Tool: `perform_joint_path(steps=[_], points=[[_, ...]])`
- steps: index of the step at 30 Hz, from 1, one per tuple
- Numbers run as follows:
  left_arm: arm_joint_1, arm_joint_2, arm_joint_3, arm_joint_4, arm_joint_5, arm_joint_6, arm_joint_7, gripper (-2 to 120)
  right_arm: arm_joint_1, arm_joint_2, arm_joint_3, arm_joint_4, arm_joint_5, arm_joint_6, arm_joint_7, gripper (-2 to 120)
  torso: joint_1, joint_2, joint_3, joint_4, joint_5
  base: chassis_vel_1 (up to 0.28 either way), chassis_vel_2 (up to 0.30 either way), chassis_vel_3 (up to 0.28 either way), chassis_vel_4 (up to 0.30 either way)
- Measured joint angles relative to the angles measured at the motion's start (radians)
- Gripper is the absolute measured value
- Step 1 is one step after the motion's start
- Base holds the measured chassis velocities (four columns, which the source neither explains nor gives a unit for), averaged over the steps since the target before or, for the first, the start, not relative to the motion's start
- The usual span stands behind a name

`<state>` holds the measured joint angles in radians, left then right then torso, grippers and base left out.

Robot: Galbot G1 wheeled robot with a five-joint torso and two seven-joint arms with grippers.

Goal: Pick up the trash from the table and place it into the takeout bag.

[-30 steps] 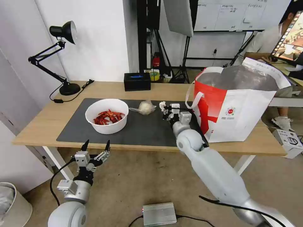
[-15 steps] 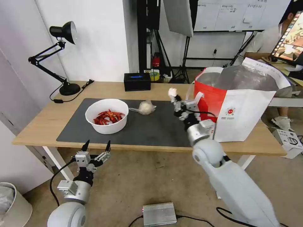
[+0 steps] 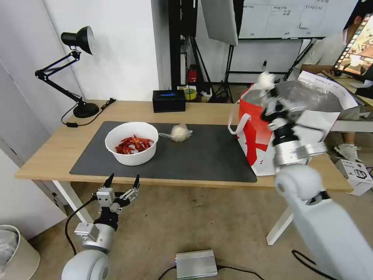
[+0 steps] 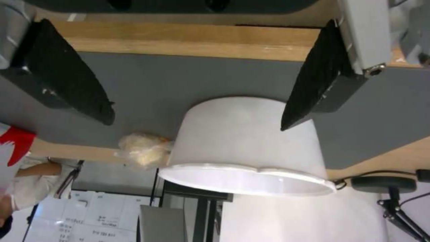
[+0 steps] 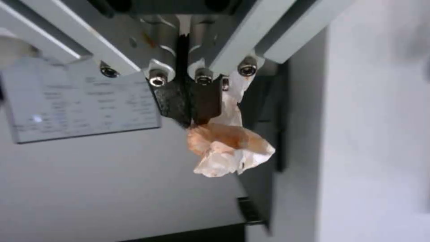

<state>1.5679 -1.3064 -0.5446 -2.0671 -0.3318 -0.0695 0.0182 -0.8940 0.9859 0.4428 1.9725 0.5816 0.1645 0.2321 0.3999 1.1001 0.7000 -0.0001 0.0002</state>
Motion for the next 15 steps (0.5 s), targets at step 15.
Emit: perform_joint_path(steps=[15], points=[[-0.010, -0.008, 0.025, 0.009, 0.007, -0.006, 0.005, 100, 0.091, -0.192, 0.110, 0.006, 0.391, -0.400, 0.213, 0, 0.000, 0.000, 0.000, 0.0001, -0.0002, 0.000, 0.000, 0.000, 0.000]])
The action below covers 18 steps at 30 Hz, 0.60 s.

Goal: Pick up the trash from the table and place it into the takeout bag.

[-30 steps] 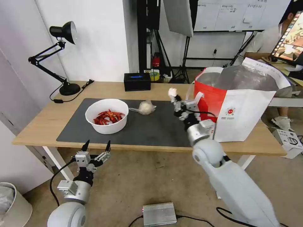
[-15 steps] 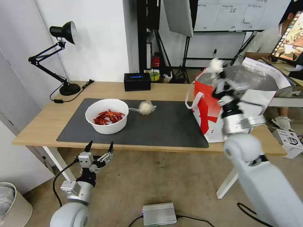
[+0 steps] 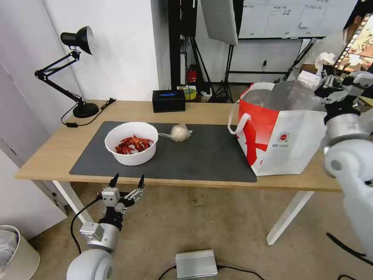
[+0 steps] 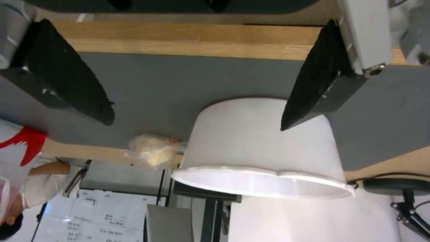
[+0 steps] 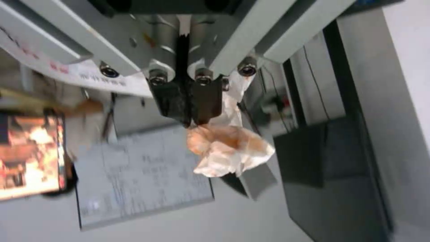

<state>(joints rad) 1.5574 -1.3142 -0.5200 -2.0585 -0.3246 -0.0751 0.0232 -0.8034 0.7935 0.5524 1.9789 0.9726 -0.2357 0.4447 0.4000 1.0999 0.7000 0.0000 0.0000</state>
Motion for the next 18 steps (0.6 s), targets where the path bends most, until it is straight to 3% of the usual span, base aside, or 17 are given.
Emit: perform_joint_path(steps=[9, 18], points=[[0.005, 0.001, -0.003, -0.004, 0.001, -0.001, 0.005, 100, 0.112, -0.048, -0.023, -0.069, 0.190, -0.195, 0.085, 0, 0.000, 0.000, 0.000, 0.0000, 0.0001, 0.000, 0.000, 0.000, 0.000], [0.012, -0.006, -0.002, -0.010, 0.000, -0.011, 0.010, 100, 0.208, -0.044, -0.100, -0.125, 0.293, -0.274, 0.174, 0, 0.000, 0.000, 0.000, 0.0001, 0.0000, 0.000, 0.000, 0.000, 0.000]])
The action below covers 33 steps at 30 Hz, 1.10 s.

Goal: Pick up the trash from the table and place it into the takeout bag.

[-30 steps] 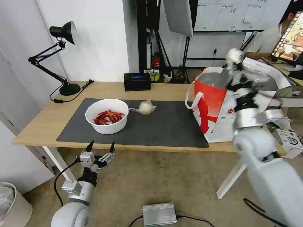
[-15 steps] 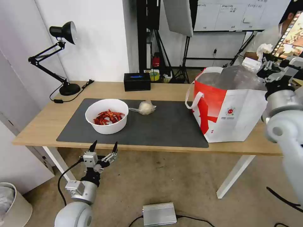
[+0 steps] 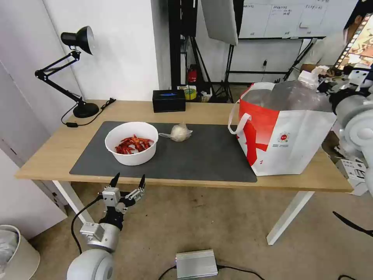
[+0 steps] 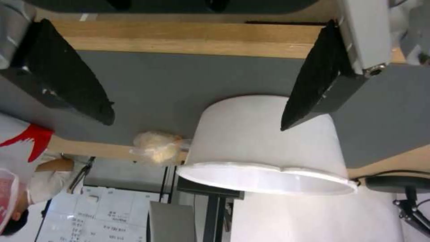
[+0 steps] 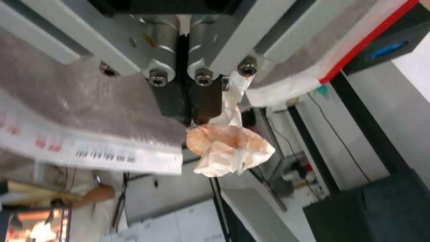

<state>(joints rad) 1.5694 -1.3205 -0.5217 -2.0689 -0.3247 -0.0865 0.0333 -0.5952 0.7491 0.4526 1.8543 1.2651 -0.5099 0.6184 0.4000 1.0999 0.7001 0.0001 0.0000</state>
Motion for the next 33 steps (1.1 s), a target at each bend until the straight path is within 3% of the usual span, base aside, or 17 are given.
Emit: perform_joint_path(steps=[6, 17, 22, 24, 33], points=[[-0.003, 0.013, -0.001, 0.000, -0.007, -0.002, 0.003, 100, 0.024, 0.008, -0.021, -0.009, 0.075, -0.047, 0.064, 0, 0.000, 0.000, 0.000, 0.0000, 0.0000, 0.000, 0.000, 0.000, 0.000], [-0.010, 0.026, -0.001, 0.002, -0.014, -0.002, 0.003, 100, 0.003, 0.014, -0.009, 0.002, 0.108, -0.064, 0.104, 42, 0.000, 0.000, 0.000, 0.0000, 0.0000, 0.000, 0.000, 0.000, 0.000], [-0.012, 0.026, 0.002, 0.005, -0.014, -0.002, 0.003, 100, -0.003, 0.017, 0.000, 0.007, 0.121, -0.059, 0.114, 55, 0.000, 0.000, 0.000, -0.0002, 0.0000, 0.000, 0.000, 0.000, 0.000], [-0.013, 0.025, 0.003, 0.006, -0.013, -0.002, 0.003, 100, 0.004, 0.027, 0.008, 0.009, 0.187, -0.017, 0.149, 68, 0.000, 0.000, 0.000, -0.0004, 0.0001, 0.000, 0.000, 0.000, 0.000], [-0.009, 0.025, 0.000, 0.006, -0.013, -0.002, 0.003, 100, 0.056, 0.098, 0.037, -0.005, 0.418, 0.165, 0.285, 97, 0.000, 0.000, 0.000, -0.0001, -0.0001, 0.000, 0.000, 0.000, 0.000]])
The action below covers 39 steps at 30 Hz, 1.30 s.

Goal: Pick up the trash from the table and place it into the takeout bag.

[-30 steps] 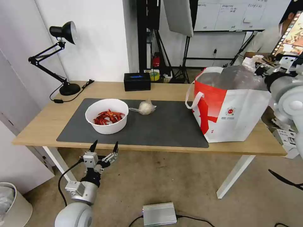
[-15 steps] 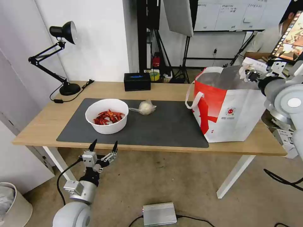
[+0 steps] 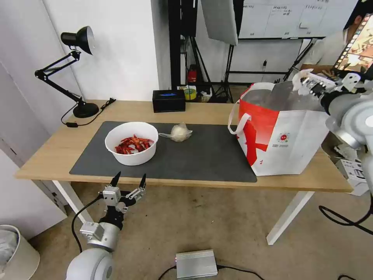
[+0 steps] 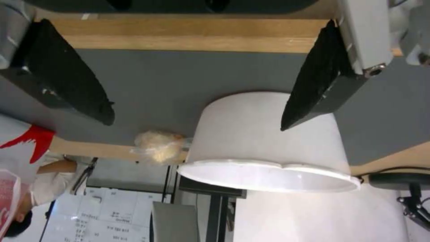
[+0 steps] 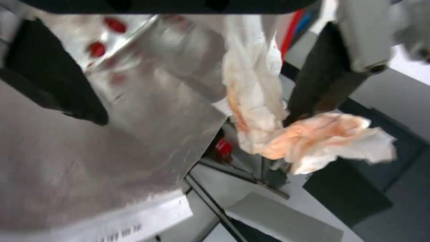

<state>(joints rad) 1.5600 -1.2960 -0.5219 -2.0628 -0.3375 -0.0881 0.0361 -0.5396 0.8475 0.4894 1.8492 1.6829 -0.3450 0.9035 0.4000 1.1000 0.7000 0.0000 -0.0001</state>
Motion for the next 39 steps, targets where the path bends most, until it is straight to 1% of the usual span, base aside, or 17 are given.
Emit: perform_joint_path(steps=[1, 4, 13, 18, 21, 24, 25, 29, 39], points=[[0.000, 0.000, 0.000, 0.000, 0.000, 0.000, 0.000, 100, 0.000, 0.000, 0.000, 0.000, 0.000, 0.000, 0.000, 97, 0.000, 0.000, 0.000, 0.0000, 0.0000, 0.000, 0.000, 0.000, 0.000], [0.002, 0.000, -0.004, 0.000, 0.000, 0.000, 0.000, 100, 0.015, 0.023, 0.002, -0.003, 0.062, 0.032, 0.059, 100, 0.000, 0.000, 0.000, 0.0001, 0.0001, 0.000, 0.000, 0.000, 0.000], [0.003, 0.000, -0.006, 0.001, 0.000, 0.000, 0.000, 100, 0.026, 0.053, 0.007, -0.019, 0.100, 0.068, 0.087, 100, 0.000, 0.000, 0.000, 0.0000, 0.0001, 0.000, 0.000, 0.000, 0.000], [0.001, -0.002, -0.004, 0.005, 0.000, 0.000, 0.000, 100, 0.037, 0.075, 0.024, -0.030, 0.149, 0.102, 0.106, 100, 0.000, 0.000, 0.000, 0.0000, 0.0000, 0.000, 0.000, 0.000, 0.000], [0.000, -0.004, -0.002, 0.007, 0.001, 0.000, 0.000, 100, 0.051, 0.100, 0.045, -0.049, 0.187, 0.152, 0.114, 100, 0.000, 0.000, 0.000, 0.0000, 0.0000, 0.000, 0.000, 0.000, 0.000], [-0.001, -0.005, -0.001, 0.008, 0.002, 0.000, 0.000, 100, 0.057, 0.117, 0.058, -0.063, 0.203, 0.179, 0.114, 100, 0.000, 0.000, 0.000, 0.0000, 0.0000, 0.000, 0.000, 0.000, 0.000], [-0.001, -0.006, 0.001, 0.009, 0.003, 0.000, 0.000, 100, 0.059, 0.134, 0.070, -0.079, 0.210, 0.200, 0.115, 100, 0.000, 0.000, 0.000, 0.0000, 0.0001, 0.000, 0.000, 0.000, 0.000], [-0.001, -0.007, 0.002, 0.012, 0.004, 0.001, 0.000, 100, 0.051, 0.153, 0.080, -0.087, 0.222, 0.211, 0.111, 100, 0.000, 0.000, 0.000, 0.0000, 0.0002, 0.000, 0.000, 0.000, 0.000], [-0.007, -0.015, 0.013, 0.021, 0.009, 0.001, 0.000, 100, 0.041, 0.168, 0.078, -0.080, 0.224, 0.205, 0.092, 100, 0.000, 0.000, 0.000, 0.0000, 0.0000, 0.000, 0.000, 0.000, 0.000]])
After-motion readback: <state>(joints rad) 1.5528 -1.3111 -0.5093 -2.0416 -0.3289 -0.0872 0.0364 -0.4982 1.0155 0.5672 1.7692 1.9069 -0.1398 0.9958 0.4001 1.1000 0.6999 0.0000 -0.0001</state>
